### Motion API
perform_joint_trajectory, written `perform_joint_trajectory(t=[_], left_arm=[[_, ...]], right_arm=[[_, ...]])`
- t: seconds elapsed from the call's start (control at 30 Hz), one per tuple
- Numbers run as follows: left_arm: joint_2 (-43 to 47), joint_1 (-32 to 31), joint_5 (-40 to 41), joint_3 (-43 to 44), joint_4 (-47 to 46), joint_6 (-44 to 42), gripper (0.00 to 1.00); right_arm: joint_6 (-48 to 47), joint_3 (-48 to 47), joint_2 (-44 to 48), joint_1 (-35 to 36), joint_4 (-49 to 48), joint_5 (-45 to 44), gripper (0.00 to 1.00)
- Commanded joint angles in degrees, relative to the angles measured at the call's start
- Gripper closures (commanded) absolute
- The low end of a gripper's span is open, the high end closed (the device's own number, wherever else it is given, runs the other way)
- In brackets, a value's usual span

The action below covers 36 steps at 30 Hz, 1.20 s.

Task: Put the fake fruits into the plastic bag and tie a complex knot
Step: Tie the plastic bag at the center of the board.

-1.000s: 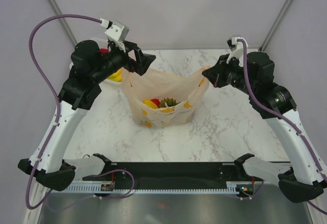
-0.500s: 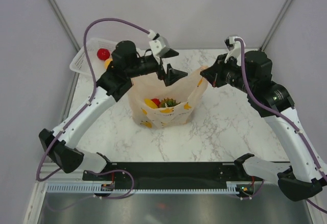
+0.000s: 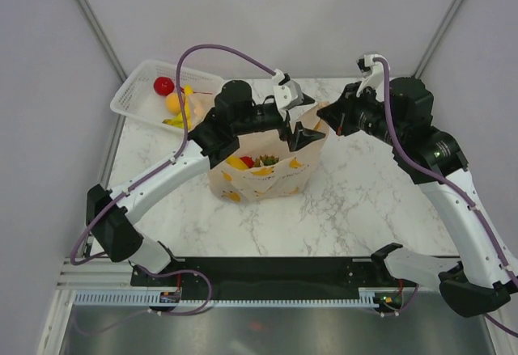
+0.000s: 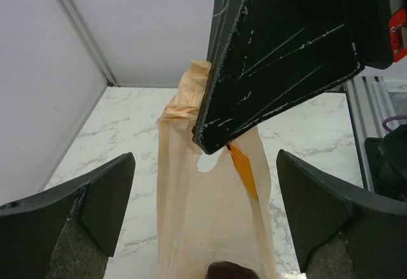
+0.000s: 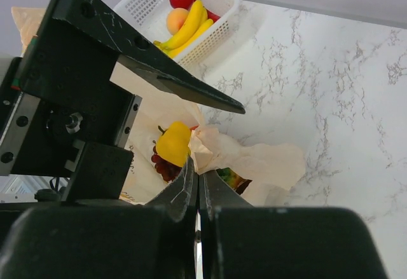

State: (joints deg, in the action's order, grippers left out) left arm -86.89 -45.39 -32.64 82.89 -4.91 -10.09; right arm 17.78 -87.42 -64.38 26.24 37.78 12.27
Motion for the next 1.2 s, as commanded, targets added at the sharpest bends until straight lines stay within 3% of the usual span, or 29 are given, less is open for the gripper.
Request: perform_joint_trajectory(t=[0.0, 0.3, 0.33, 0.37, 0.53, 0.57, 0.73, 0.77, 0.87, 0.9, 0.97, 1.03, 1.17], left_arm=[[-1.70, -0.84, 0.82, -0.63, -6.42, 1.21, 0.00], [-8.20, -4.18, 2.23, -7.55, -9.33, 1.91, 0.00], [-8.64, -4.53, 7.02, -9.14, -12.64, 2.87, 0.02], [-9.25, -4.71, 7.85, -10.98, -24.42, 5.14, 0.24], [-9.61, -4.80, 13.03, -22.76, -37.70, 9.38, 0.46], [-9.61, -4.71, 13.13, -23.56, -39.20, 9.56, 0.54], [-10.31, -4.71, 10.76, -24.88, -38.16, 9.56, 0.72], [-10.40, -4.80, 10.41, -24.97, -37.99, 9.65, 0.82], [-10.05, -4.71, 9.88, -25.15, -36.84, 9.56, 0.98], [-9.79, -4.80, 9.27, -25.50, -36.75, 9.56, 0.98], [-8.74, -4.71, 9.00, -25.94, -36.67, 9.56, 0.98], [-7.86, -4.71, 8.83, -26.29, -35.97, 9.56, 0.98], [-7.24, -4.80, 8.91, -25.68, -33.42, 9.47, 0.98]], right_arm=[[0.41, -3.11, -0.13, -0.14, -2.01, 1.26, 1.00], [1.46, -3.55, 0.66, -0.14, -2.80, 0.65, 1.00], [1.73, -3.55, 0.83, -0.22, -2.89, -0.14, 1.00], [1.99, -3.29, 1.01, -0.14, -3.06, -0.58, 1.00], [2.35, -2.93, 1.71, -0.14, -3.59, -1.55, 1.00], [2.35, -2.85, 1.71, -0.14, -3.59, -2.25, 1.00], [2.61, -2.23, 2.59, -0.14, -3.94, -4.27, 1.00], [2.61, -2.06, 2.68, -0.14, -4.03, -4.45, 1.00], [2.35, -1.27, 3.12, -0.14, -4.21, -5.42, 1.00], [1.82, -0.92, 3.29, -0.14, -4.21, -5.77, 0.99], [1.12, 0.49, 3.65, -0.14, -4.21, -6.21, 0.91], [-0.02, 2.85, 4.70, -0.14, -4.47, -7.60, 0.67], [-1.17, 10.05, 9.26, -0.14, -8.06, -9.46, 0.32]])
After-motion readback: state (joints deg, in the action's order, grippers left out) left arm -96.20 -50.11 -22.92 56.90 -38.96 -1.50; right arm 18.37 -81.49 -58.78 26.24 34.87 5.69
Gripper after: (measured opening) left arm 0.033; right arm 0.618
